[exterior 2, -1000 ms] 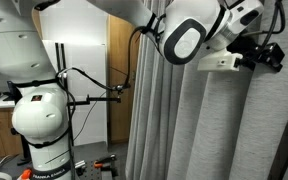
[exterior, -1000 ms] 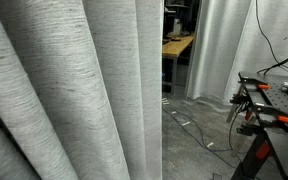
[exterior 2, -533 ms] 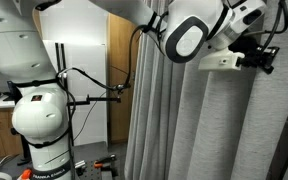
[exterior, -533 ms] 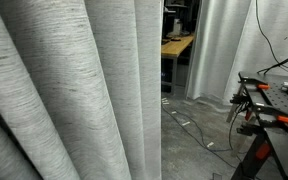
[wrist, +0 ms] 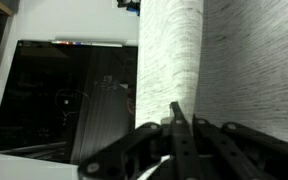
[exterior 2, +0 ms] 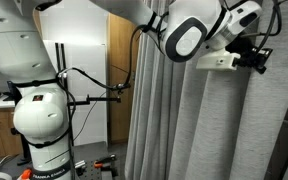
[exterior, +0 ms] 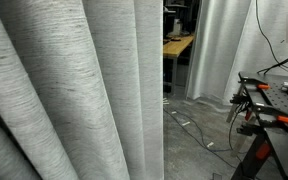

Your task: Slide the curtain to the left

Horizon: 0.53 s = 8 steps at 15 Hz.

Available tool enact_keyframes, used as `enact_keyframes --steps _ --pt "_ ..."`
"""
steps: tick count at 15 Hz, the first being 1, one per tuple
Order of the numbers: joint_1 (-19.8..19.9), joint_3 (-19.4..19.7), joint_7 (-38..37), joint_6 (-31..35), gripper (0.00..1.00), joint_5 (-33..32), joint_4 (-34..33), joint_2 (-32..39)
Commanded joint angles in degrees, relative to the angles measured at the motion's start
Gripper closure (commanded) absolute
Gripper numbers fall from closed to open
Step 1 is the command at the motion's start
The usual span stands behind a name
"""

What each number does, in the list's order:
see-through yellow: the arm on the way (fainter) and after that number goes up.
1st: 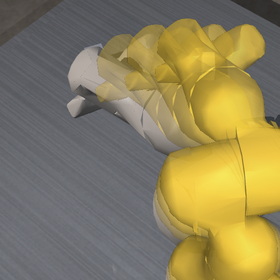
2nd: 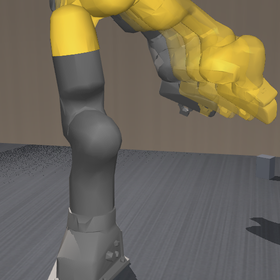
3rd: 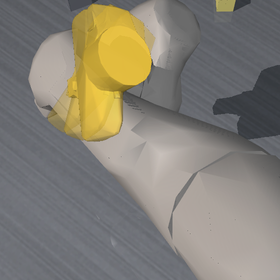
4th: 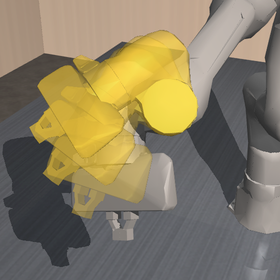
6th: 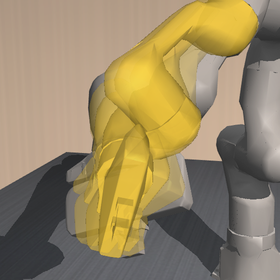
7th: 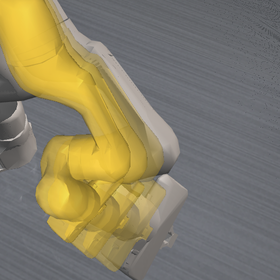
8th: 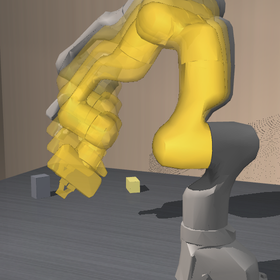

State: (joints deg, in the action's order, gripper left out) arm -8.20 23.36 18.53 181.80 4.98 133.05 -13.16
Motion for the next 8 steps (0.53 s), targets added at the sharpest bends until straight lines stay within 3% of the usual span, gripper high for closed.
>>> enact_keyframes --steps 1,8 --pt "-1.4 -2.0 -2.2 -0.1 1.0 1.1 -1.6 2.3" --pt "-1.3 -10.6 -5.3 2.4 1.0 -0.2 -0.3 3.5"
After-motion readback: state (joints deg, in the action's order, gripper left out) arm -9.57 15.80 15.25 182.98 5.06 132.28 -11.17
